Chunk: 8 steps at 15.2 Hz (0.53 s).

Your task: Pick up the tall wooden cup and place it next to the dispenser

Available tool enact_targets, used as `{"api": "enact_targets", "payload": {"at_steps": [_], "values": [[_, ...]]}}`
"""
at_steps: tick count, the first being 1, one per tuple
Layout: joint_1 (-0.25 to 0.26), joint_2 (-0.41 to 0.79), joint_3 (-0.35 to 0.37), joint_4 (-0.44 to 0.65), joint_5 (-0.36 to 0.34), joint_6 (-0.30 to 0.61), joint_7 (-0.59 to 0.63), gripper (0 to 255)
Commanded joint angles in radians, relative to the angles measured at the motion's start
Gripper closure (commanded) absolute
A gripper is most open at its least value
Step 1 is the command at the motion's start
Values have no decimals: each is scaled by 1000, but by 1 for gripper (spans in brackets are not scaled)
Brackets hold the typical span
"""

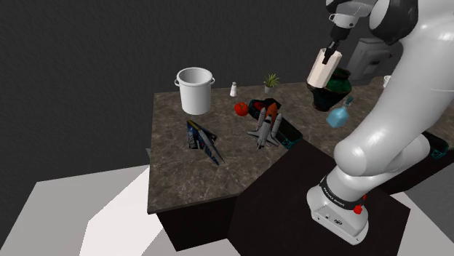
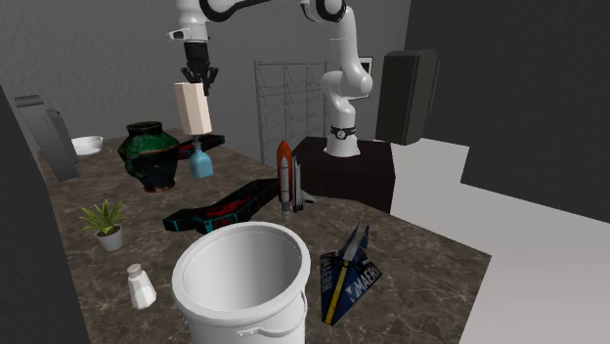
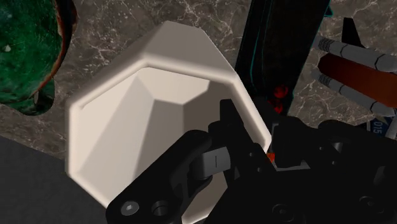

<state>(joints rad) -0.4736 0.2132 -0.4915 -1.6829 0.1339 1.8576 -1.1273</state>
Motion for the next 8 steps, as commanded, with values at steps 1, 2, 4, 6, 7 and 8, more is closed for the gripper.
{"api": "enact_targets", "payload": {"at_steps": [1, 2, 4, 6, 7, 8], "values": [[-36, 42, -13, 57, 22, -22, -50, 255], [-55, 63, -19, 83, 33, -31, -74, 255], [-84, 94, -25, 110, 50, -32, -109, 255], [-83, 98, -24, 87, 52, -7, -112, 255], [-82, 99, -23, 76, 54, 6, -113, 255], [-82, 102, -22, 65, 55, 18, -114, 255]]}}
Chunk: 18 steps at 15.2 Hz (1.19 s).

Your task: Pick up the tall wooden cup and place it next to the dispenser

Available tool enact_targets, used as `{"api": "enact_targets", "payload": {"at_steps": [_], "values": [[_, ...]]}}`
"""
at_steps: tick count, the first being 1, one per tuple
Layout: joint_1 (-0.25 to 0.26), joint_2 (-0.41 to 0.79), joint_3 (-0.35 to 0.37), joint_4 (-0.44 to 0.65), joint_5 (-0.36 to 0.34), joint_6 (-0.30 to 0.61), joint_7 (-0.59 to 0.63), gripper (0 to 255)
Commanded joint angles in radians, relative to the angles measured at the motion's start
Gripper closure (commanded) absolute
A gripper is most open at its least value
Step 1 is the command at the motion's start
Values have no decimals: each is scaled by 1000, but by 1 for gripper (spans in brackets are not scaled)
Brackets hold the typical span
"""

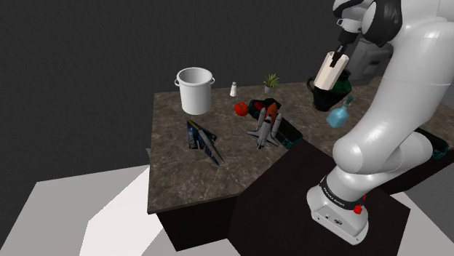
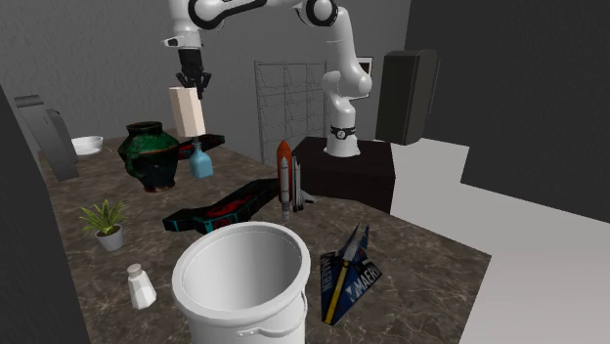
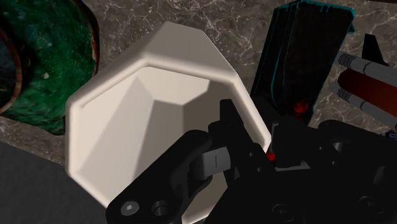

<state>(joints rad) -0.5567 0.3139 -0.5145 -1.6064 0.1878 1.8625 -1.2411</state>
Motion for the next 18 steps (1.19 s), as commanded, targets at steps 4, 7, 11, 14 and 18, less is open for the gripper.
{"api": "enact_targets", "payload": {"at_steps": [4, 7, 11, 14, 18], "values": [[2, 12, 4, -51, 9, 62, -7, 255], [1, 23, 7, -78, 16, 98, -13, 255], [-1, 39, 12, -110, 28, 145, -21, 255], [-2, 54, 16, -132, 38, 179, -28, 255], [-6, 76, 23, -157, 52, 223, -38, 255]]}}
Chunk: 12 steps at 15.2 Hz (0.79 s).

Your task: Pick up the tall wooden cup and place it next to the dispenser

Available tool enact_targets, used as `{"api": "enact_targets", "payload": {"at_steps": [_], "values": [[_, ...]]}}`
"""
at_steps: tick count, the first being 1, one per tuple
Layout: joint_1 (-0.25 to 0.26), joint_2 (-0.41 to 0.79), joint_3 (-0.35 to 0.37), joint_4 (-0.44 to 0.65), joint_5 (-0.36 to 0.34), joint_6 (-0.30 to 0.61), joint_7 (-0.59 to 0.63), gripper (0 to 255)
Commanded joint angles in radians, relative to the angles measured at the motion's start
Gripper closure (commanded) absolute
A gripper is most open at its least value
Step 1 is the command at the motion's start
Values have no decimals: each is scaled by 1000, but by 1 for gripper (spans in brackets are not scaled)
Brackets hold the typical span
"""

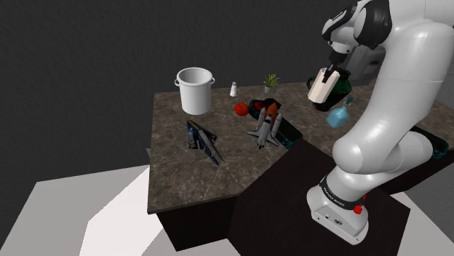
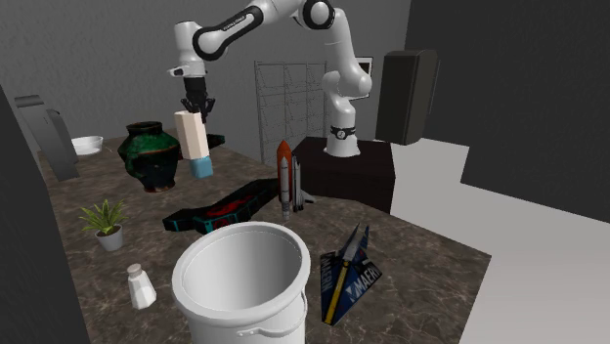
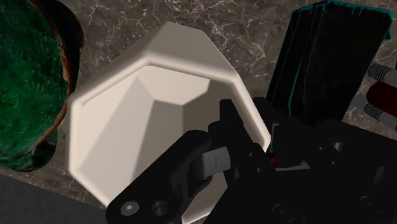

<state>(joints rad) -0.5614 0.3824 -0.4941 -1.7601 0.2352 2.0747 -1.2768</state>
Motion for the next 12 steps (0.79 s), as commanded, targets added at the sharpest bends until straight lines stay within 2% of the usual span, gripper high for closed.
{"api": "enact_targets", "payload": {"at_steps": [1, 12], "values": [[-3, 14, 4, -9, 9, 22, -5, 255], [-19, 90, 29, -56, 57, 136, -38, 255]]}}
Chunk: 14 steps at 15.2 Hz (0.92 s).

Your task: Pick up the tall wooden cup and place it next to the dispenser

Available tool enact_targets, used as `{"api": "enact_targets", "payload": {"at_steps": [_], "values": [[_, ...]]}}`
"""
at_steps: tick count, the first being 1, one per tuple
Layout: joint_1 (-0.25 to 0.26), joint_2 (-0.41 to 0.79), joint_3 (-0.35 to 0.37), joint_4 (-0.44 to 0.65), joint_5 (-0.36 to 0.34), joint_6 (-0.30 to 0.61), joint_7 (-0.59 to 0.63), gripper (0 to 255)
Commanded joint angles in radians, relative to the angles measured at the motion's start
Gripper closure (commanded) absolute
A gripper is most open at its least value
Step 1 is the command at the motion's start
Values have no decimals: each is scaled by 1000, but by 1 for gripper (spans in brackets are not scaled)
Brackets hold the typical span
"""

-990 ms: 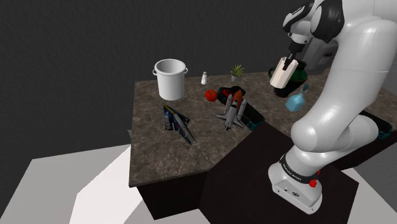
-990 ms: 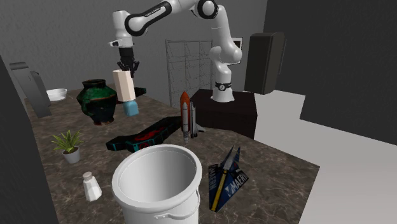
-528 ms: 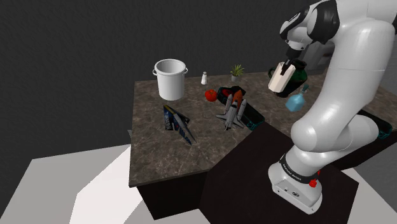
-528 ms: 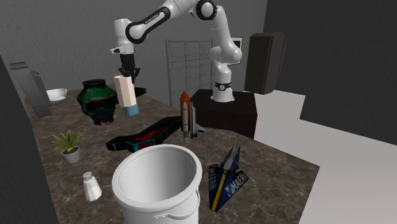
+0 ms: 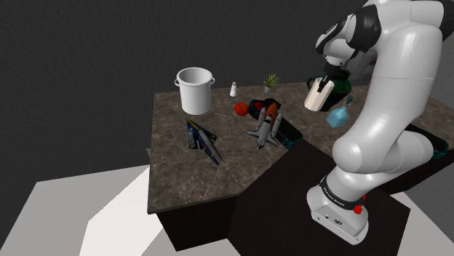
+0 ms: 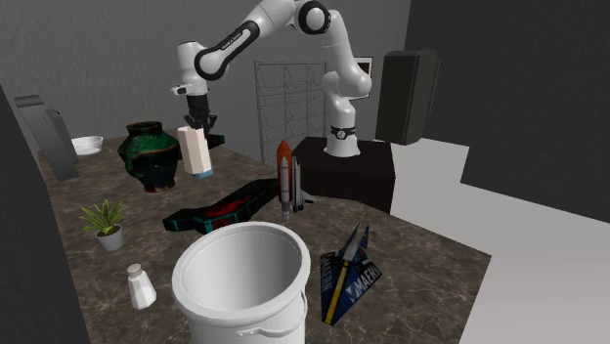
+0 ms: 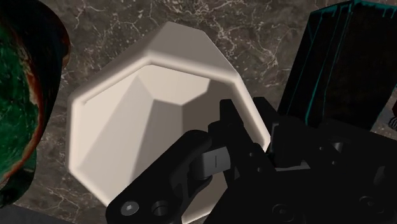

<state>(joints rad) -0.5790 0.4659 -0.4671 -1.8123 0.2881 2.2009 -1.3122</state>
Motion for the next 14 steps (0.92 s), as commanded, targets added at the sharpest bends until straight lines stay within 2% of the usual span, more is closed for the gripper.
{"api": "enact_targets", "payload": {"at_steps": [1, 14], "values": [[-3, 14, 5, -6, 9, 20, -6, 255], [-34, 126, 49, -23, 74, 141, -49, 255]]}}
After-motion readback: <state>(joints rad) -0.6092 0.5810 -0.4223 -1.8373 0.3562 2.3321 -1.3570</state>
